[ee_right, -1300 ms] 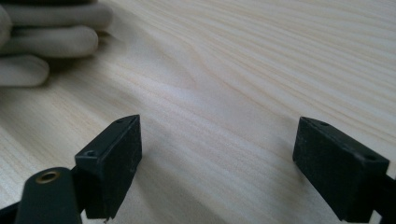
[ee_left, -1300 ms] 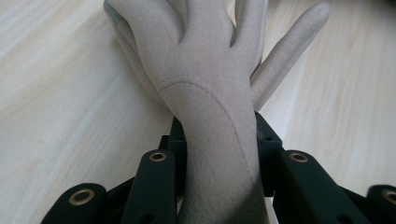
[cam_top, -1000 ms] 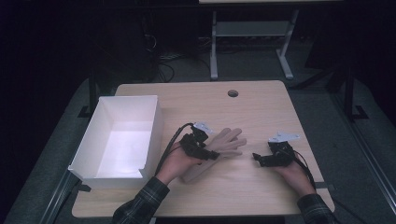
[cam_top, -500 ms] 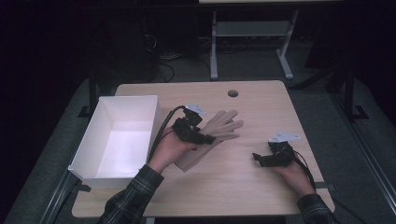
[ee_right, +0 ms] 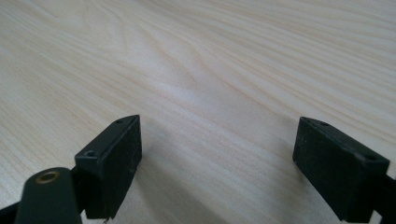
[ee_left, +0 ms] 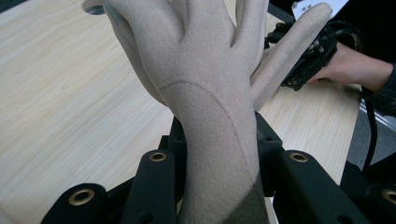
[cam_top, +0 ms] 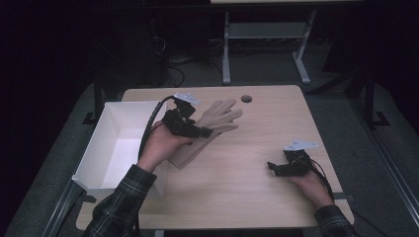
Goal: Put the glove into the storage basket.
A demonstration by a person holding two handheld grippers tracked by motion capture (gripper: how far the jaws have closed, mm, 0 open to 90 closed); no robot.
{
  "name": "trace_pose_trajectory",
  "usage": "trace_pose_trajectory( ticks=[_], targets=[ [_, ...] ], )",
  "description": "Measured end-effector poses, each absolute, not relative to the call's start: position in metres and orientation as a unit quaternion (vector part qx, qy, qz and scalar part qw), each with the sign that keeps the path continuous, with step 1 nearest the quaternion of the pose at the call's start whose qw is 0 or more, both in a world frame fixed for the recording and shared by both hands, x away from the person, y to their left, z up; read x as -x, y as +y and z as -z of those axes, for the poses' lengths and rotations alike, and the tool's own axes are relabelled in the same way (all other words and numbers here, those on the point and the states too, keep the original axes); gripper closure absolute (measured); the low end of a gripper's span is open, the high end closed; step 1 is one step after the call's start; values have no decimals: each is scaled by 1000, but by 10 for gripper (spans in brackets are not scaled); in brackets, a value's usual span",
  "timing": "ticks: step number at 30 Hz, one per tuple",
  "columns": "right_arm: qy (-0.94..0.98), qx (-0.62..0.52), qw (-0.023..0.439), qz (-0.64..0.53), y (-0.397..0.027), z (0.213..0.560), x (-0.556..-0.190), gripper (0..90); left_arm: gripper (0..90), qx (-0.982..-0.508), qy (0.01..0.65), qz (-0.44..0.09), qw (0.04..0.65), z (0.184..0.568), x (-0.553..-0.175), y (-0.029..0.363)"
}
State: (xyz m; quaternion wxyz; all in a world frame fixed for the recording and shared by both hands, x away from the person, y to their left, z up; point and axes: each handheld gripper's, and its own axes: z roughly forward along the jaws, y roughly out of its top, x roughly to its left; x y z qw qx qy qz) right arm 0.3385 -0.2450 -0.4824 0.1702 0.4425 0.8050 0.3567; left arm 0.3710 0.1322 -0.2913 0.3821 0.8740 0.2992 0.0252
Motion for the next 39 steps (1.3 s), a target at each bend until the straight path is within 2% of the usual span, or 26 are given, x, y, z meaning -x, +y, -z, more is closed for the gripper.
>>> trace_pose_trajectory(
  ticks=[13, 27, 39],
  targets=[
    [805, -442, 170, -357, -245, 482, -339, 152, 675, -849, 350, -58, 392, 278, -370, 196],
    [805, -443, 170, -357, -245, 482, -339, 152, 675, -819, 415, -89, 386, 285, -366, 267],
    [805, -443, 171, -356, -245, 482, -338, 152, 675, -802, 471, -106, 352, 322, -368, 309]
  ],
)
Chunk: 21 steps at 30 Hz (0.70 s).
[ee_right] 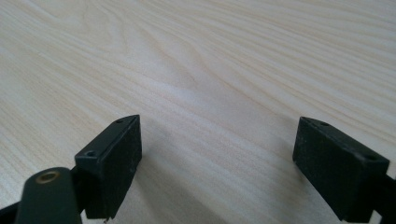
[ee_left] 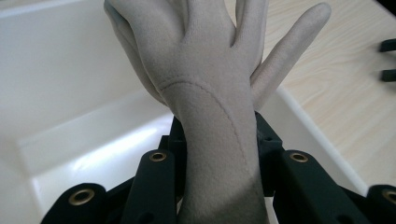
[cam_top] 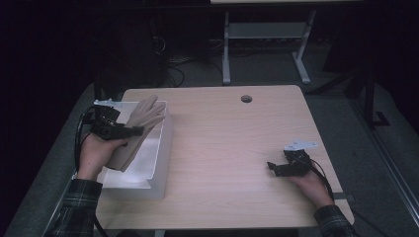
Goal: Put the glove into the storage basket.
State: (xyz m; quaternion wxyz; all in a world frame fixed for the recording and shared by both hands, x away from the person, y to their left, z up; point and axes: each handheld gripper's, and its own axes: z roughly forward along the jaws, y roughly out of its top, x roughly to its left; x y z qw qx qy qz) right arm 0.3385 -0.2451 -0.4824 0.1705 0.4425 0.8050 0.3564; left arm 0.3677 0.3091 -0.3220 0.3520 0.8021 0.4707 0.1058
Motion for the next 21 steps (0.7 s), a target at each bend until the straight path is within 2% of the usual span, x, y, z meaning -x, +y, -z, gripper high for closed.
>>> trace_pose_trajectory(
  ticks=[8, 21],
  targets=[
    [805, -442, 170, -357, -245, 482, -339, 152, 675, -797, 497, -101, 328, 353, -370, 321],
    [805, -443, 171, -356, -245, 482, -339, 152, 669, -811, 504, -75, 287, 402, -375, 316]
  ],
)
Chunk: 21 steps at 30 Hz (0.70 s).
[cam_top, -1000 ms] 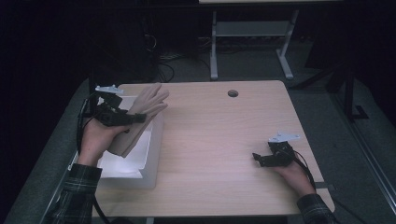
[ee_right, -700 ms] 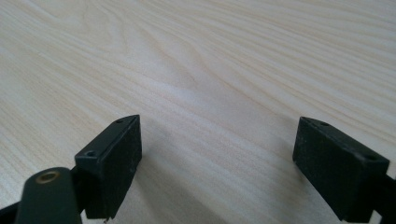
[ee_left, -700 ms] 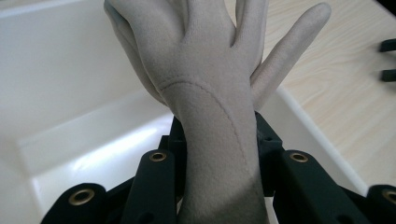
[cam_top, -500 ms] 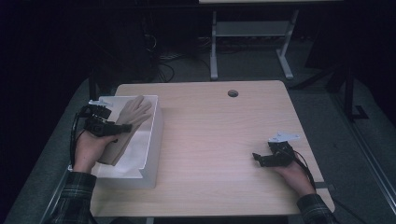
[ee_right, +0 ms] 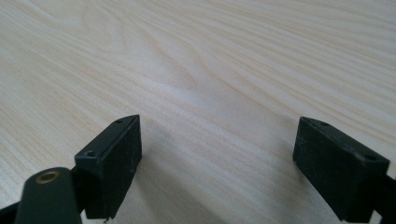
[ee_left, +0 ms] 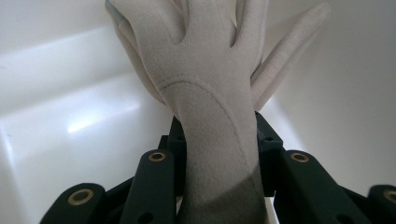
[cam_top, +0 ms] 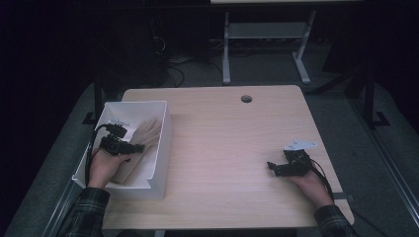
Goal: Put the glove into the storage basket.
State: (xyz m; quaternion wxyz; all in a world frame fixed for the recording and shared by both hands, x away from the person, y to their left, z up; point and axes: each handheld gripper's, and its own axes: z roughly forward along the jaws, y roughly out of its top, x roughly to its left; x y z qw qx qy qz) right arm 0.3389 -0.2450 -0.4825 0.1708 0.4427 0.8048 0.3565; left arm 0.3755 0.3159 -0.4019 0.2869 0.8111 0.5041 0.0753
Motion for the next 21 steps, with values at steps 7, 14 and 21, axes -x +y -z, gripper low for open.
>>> trace_pose_trajectory(
  ticks=[7, 14, 21],
  targets=[
    [805, -444, 171, -355, -245, 482, -338, 152, 637, -816, 507, -57, 270, 424, -379, 312],
    [805, -444, 171, -355, -245, 482, -338, 152, 385, -812, 517, -58, 263, 431, -382, 314],
    [805, -443, 173, -355, -245, 482, -338, 142, 177, -807, 518, -76, 273, 425, -381, 315]
  ],
)
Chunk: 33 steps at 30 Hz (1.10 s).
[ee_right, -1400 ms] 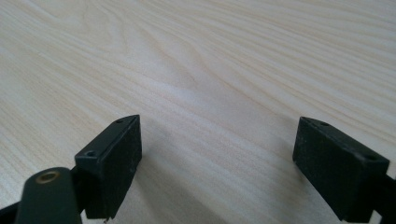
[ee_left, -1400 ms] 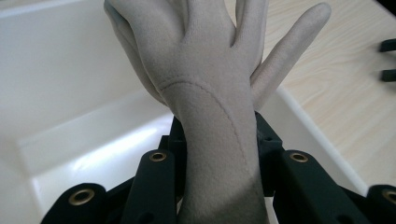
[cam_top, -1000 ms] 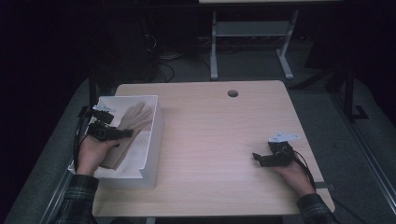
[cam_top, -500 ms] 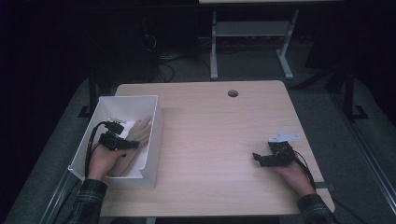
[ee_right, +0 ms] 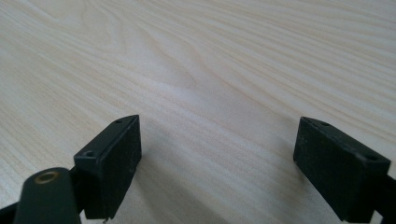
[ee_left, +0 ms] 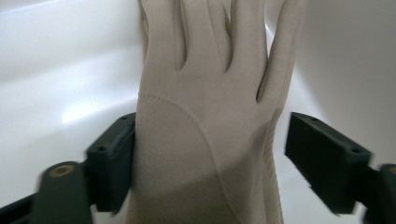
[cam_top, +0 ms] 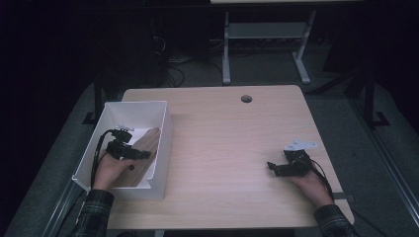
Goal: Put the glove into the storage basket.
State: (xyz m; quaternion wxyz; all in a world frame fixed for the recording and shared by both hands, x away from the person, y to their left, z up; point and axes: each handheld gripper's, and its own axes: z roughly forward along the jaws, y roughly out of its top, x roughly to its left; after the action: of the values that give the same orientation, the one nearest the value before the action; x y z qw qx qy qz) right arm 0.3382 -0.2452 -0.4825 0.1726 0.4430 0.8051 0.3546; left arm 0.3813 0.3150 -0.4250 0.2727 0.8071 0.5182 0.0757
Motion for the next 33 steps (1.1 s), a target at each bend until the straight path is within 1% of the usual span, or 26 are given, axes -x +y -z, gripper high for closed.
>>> trace_pose_trajectory(
  ticks=[7, 9, 16, 20, 24, 27, 33],
  targets=[
    [806, -442, 172, -353, -245, 483, -337, 130, 165, -812, 502, -74, 290, 411, -381, 318],
    [806, -443, 172, -352, -245, 483, -337, 128, 164, -810, 498, -73, 300, 400, -381, 319],
    [808, -441, 167, -353, -244, 483, -339, 105, 141, -814, 478, -94, 318, 360, -380, 312],
    [808, -440, 166, -353, -244, 483, -339, 102, 141, -811, 470, -93, 336, 343, -380, 306],
    [809, -440, 165, -353, -244, 483, -339, 99, 141, -807, 458, -102, 360, 323, -379, 298],
    [810, -438, 166, -353, -244, 483, -339, 99, 141, -806, 443, -98, 380, 309, -377, 287],
    [810, -438, 166, -353, -244, 483, -339, 99, 141, -806, 425, -104, 399, 290, -376, 263]
  ],
)
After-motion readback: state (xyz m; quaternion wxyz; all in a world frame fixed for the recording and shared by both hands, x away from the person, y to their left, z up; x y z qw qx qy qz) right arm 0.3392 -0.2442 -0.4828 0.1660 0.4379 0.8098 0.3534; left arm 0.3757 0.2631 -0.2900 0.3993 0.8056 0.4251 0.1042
